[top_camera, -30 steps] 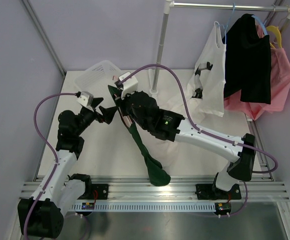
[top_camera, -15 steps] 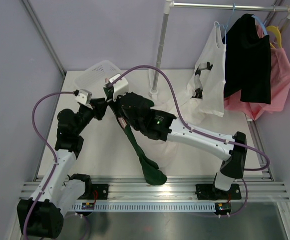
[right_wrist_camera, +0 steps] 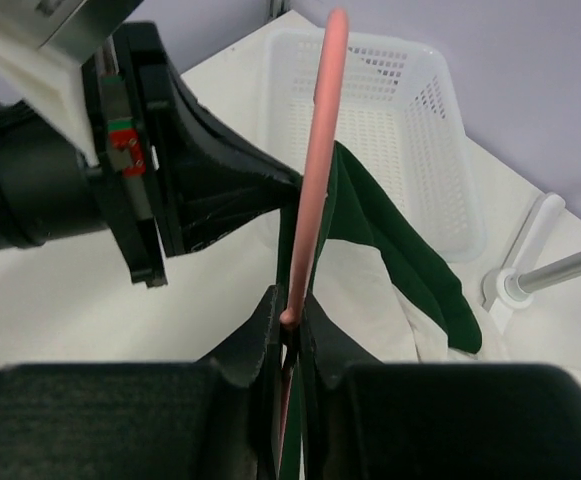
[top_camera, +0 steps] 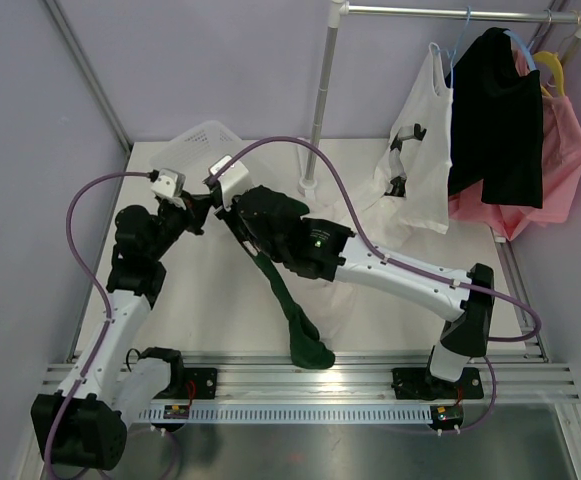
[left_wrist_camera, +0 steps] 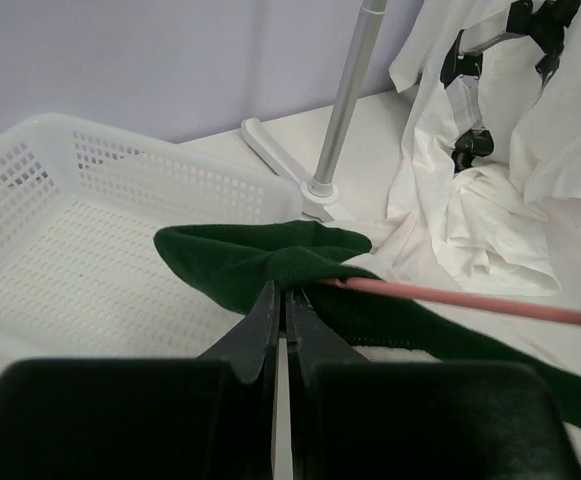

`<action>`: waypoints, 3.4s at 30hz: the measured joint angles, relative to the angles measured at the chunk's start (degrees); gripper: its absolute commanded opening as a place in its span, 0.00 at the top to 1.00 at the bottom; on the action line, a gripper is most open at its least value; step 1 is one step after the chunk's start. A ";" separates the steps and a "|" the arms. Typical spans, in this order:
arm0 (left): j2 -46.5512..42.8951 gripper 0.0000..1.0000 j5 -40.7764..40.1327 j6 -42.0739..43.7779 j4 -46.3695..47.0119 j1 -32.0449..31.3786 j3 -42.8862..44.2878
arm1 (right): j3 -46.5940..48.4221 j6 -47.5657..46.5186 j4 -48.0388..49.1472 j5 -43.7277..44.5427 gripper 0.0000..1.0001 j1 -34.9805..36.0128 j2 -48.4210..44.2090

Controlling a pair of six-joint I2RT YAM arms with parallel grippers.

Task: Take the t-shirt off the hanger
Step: Remove the tshirt from the hanger, then place the tshirt into the basket

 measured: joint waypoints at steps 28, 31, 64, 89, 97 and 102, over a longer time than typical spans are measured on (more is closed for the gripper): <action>13.70 1.00 0.66 -3.76 -11.41 6.82 10.47 | -17.42 -6.05 -2.99 -12.11 1.00 0.20 -20.98; 13.84 1.00 2.95 -4.09 -11.21 6.75 10.78 | -22.91 -6.27 2.64 -12.22 1.00 0.20 -24.87; 8.74 1.00 5.86 14.60 -13.42 -21.11 2.93 | -45.92 -9.70 54.16 2.25 1.00 0.39 -35.87; 28.22 0.99 -0.44 28.24 -25.75 -46.03 8.31 | -45.64 -11.15 42.91 15.56 1.00 0.39 -45.72; 23.28 0.57 4.57 32.09 -29.16 -46.99 7.78 | -45.62 -11.39 42.80 15.98 1.00 0.39 -45.33; 23.30 0.01 3.65 32.46 -29.05 -47.36 6.99 | -45.62 -11.43 42.77 16.83 1.00 0.39 -46.27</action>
